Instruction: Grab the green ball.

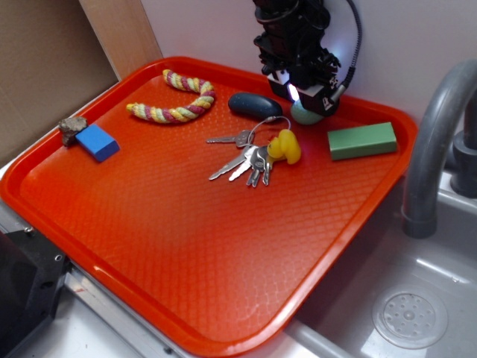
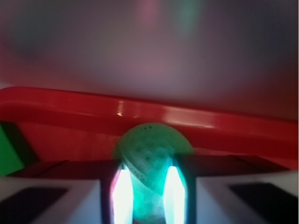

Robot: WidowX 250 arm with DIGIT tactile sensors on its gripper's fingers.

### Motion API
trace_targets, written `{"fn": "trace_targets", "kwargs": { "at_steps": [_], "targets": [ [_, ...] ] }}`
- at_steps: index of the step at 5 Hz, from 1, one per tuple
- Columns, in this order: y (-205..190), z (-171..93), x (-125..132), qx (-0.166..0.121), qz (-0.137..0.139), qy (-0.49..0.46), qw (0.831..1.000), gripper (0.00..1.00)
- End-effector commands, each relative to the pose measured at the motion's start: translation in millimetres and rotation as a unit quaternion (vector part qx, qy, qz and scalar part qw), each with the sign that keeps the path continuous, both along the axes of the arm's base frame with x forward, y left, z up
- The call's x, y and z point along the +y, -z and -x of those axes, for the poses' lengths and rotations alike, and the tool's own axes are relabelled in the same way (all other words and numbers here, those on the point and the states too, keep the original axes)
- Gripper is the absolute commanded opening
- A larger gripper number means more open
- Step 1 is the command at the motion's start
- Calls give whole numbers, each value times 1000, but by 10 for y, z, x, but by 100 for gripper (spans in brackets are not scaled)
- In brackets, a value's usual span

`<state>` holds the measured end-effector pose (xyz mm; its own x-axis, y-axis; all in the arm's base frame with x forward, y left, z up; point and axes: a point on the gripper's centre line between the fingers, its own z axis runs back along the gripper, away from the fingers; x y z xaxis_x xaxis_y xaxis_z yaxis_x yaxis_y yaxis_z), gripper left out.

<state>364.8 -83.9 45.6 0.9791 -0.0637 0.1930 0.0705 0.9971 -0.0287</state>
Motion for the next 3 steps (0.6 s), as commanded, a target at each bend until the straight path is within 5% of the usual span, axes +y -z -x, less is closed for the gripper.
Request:
{"fn": "trace_targets", "kwargs": {
  "at_steps": [1, 3],
  "targets": [
    [-933, 469, 185, -41, -16, 1, 999, 0],
    [-1927, 1458, 823, -42, 25, -18, 999, 0]
  ]
}}
